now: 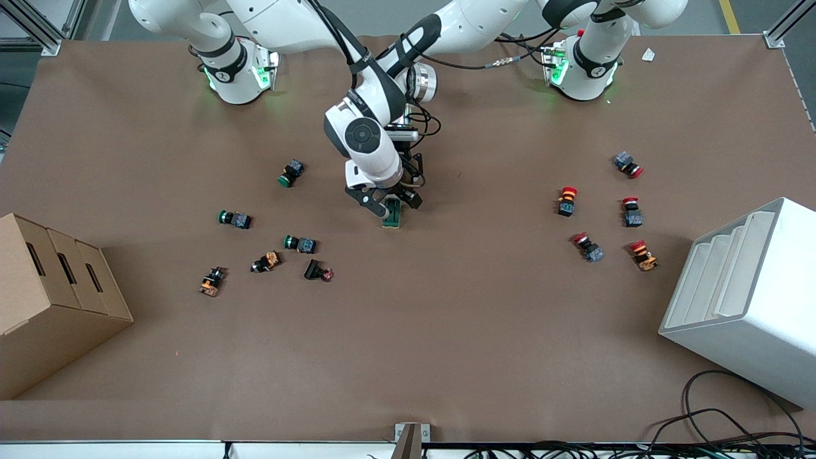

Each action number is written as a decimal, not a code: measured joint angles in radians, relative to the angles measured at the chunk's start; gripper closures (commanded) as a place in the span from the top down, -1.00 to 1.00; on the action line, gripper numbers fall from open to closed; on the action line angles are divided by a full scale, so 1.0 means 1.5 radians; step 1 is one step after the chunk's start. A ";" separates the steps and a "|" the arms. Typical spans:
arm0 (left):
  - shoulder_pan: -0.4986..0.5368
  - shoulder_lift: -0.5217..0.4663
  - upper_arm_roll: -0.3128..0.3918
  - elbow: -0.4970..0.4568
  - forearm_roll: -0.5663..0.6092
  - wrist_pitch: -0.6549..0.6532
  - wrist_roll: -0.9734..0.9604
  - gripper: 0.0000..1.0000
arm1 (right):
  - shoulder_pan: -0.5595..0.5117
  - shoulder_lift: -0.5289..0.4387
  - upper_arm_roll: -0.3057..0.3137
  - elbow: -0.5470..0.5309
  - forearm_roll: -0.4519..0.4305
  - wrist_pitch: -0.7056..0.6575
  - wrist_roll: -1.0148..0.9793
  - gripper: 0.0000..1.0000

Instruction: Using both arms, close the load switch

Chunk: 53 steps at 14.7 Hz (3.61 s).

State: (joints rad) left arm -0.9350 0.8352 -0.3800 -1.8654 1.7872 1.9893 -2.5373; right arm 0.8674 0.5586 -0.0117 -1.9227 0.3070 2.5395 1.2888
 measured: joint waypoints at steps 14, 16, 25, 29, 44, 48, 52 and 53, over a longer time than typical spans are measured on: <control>-0.004 0.002 0.002 0.002 0.000 -0.006 -0.002 0.98 | -0.014 0.008 -0.006 0.025 0.010 -0.009 0.013 1.00; -0.004 0.002 0.002 0.002 0.000 -0.007 -0.002 0.98 | -0.020 0.002 -0.005 0.032 0.014 -0.018 0.015 1.00; -0.004 0.002 0.002 0.002 0.000 -0.007 -0.002 0.98 | -0.060 0.020 -0.013 0.084 0.014 0.015 -0.005 1.00; -0.004 0.002 0.002 0.002 0.000 -0.007 -0.002 0.98 | -0.060 0.036 -0.013 0.097 0.013 0.017 -0.007 1.00; -0.005 0.003 0.002 0.002 0.000 -0.009 -0.002 0.98 | -0.123 0.051 -0.045 0.160 0.012 -0.096 -0.203 1.00; -0.005 0.003 0.002 0.003 0.000 -0.010 0.005 0.98 | -0.205 -0.044 -0.109 0.175 0.011 -0.298 -0.429 1.00; -0.004 0.002 -0.002 0.017 -0.037 -0.008 0.056 0.97 | -0.288 -0.126 -0.152 0.173 -0.043 -0.427 -0.610 1.00; -0.004 0.002 -0.003 0.024 -0.056 -0.007 0.070 0.97 | -0.309 -0.141 -0.153 0.173 -0.070 -0.448 -0.644 1.00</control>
State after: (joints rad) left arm -0.9408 0.8384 -0.3846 -1.8291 1.7035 1.9793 -2.4320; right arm 0.4042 0.3476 -0.2410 -1.6628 0.2027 1.8669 0.3230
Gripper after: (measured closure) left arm 0.009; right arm 0.000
